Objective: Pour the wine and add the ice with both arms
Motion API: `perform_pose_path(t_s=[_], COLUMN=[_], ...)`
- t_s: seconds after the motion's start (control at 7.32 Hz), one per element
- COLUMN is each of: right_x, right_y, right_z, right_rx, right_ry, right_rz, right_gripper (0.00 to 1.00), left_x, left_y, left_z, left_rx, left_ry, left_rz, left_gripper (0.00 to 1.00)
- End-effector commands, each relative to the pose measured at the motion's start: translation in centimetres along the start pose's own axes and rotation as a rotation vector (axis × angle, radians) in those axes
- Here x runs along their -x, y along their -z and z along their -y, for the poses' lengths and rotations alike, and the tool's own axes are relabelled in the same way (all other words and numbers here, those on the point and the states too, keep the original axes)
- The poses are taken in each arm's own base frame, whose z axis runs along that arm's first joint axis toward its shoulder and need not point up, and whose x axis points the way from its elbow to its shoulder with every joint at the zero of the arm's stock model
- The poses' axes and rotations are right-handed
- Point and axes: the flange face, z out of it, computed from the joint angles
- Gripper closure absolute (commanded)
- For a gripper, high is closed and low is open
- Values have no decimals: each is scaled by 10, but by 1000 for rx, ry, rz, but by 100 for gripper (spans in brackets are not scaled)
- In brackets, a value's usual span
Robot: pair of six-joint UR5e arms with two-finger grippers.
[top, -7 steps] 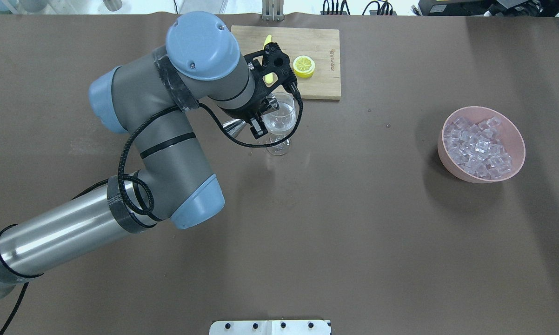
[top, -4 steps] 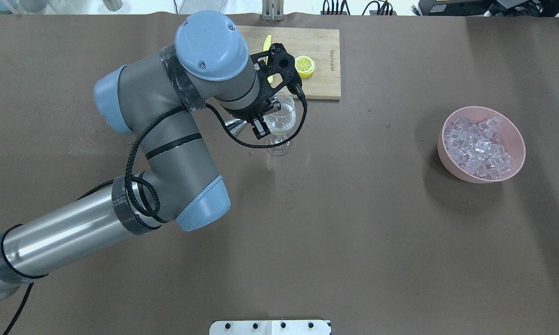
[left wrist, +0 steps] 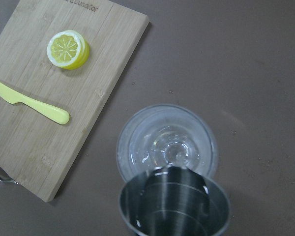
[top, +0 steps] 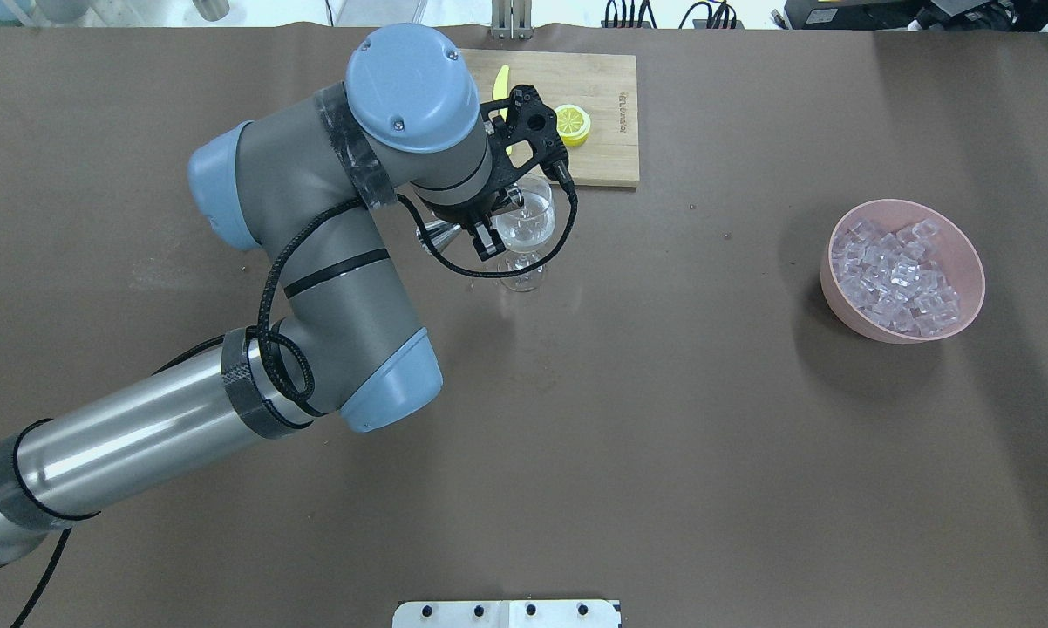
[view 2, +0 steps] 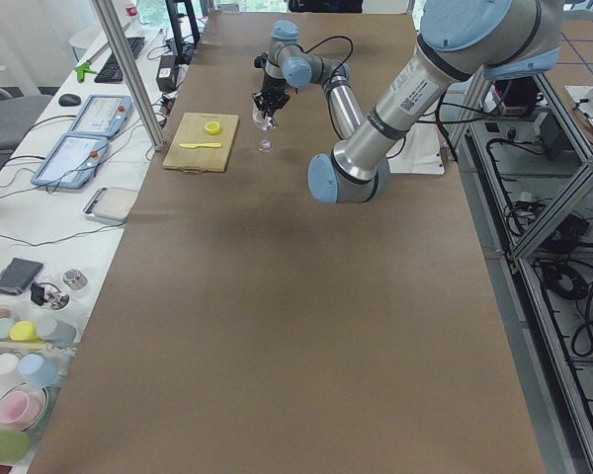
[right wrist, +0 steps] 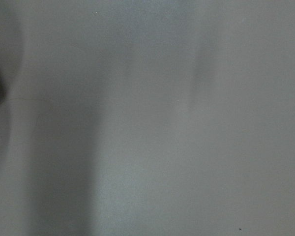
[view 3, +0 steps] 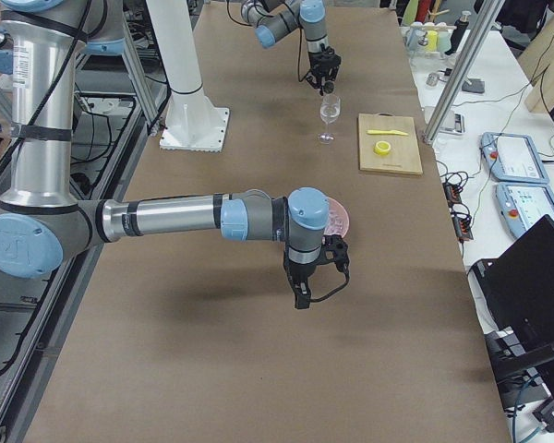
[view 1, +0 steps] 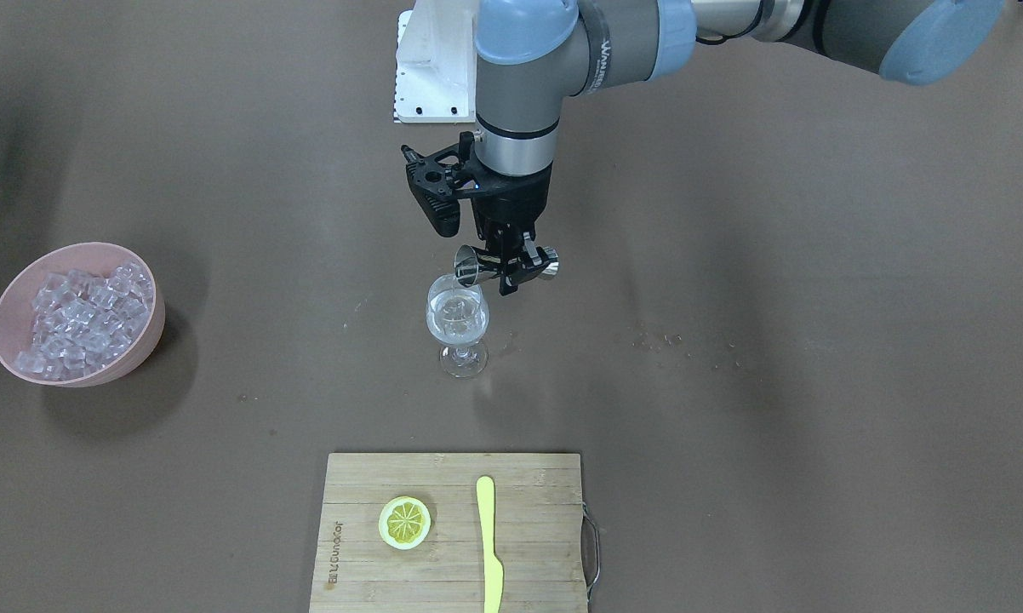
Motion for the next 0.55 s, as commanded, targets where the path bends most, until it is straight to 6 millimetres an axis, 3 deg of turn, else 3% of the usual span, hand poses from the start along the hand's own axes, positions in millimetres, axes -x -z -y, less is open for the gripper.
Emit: perform_pose_path(t_s=[0.0,0.41], right_x=[0,0], right_y=[0,0], right_z=[0,0], right_rx=[1,1], right_ry=[-1,-1], right_rz=[0,0], right_gripper=[0,0], left_x=[5,7], left_y=[0,-2], left_z=[3,2], left_rx=[17,36], left_ry=[-29,-95], left_rz=[49,122], left_gripper=[100,100])
